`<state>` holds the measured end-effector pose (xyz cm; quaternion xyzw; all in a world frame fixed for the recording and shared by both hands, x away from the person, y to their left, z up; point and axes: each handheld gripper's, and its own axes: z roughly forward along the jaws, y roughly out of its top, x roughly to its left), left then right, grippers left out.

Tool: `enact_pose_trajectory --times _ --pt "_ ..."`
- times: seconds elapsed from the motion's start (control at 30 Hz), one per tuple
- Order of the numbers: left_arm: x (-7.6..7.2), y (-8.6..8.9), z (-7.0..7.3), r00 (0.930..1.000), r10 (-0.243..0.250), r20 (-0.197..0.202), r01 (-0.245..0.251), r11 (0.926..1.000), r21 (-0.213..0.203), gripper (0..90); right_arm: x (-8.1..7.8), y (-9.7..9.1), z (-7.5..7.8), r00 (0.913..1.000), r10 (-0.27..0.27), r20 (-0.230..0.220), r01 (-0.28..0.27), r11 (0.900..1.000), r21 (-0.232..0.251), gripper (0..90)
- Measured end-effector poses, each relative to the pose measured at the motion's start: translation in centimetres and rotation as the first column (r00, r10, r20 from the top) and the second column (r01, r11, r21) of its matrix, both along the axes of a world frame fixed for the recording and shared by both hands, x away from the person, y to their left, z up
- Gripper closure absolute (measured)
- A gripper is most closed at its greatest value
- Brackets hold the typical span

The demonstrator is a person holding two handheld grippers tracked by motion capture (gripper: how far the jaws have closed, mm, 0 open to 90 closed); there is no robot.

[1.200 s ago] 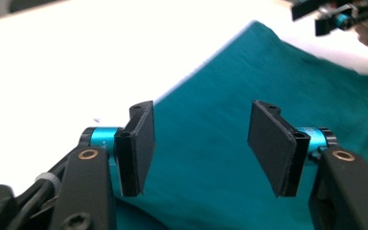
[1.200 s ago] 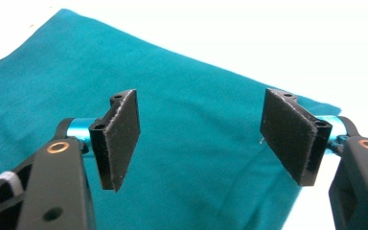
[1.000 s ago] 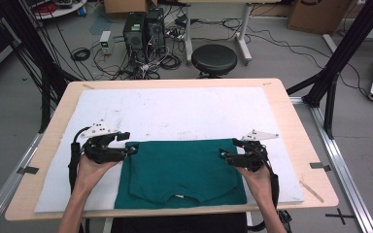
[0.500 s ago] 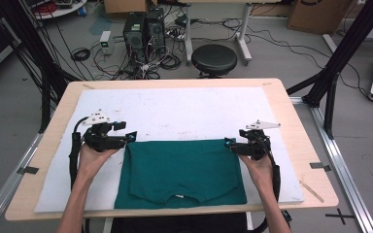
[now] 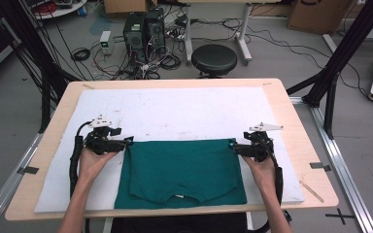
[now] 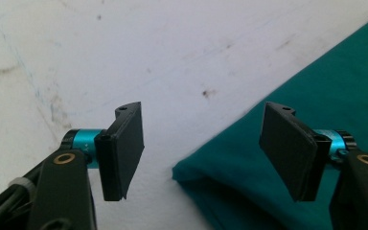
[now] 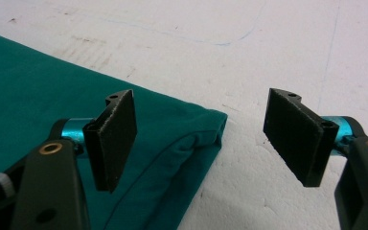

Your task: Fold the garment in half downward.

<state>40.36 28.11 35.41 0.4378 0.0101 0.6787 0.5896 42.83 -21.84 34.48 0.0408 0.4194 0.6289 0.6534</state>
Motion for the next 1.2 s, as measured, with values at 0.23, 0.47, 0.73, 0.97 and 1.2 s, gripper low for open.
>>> enact_pose_trajectory --times 0.23,0.47,0.73,0.97,1.2 --pt "1.9 -0.5 0.9 0.9963 0.049 -0.071 -0.050 0.9987 -0.013 37.2 0.0 0.0 0.0 1.0000 0.000 -0.001 0.000 1.0000 0.004 28.1" --pt "2.5 -0.5 1.0 0.9927 0.063 -0.102 -0.063 0.9980 0.005 42.7 0.3 0.1 0.1 0.9999 -0.007 -0.010 0.007 1.0000 0.002 28.1" --pt "2.8 -1.1 0.6 0.9910 0.101 -0.088 -0.095 0.9933 0.065 59.6 0.7 0.0 0.4 0.9996 0.004 -0.027 -0.003 0.9993 0.037 28.6" --pt "2.8 -1.1 0.5 0.9922 0.081 -0.095 -0.072 0.9927 0.097 74.8 1.3 -0.7 1.4 0.9911 0.113 -0.071 -0.111 0.9935 0.027 29.0" --pt "3.0 -1.0 0.5 0.9938 0.067 -0.089 -0.058 0.9934 0.098 76.7 2.2 0.7 2.3 0.9964 0.040 -0.074 -0.039 0.9991 0.017 34.8"
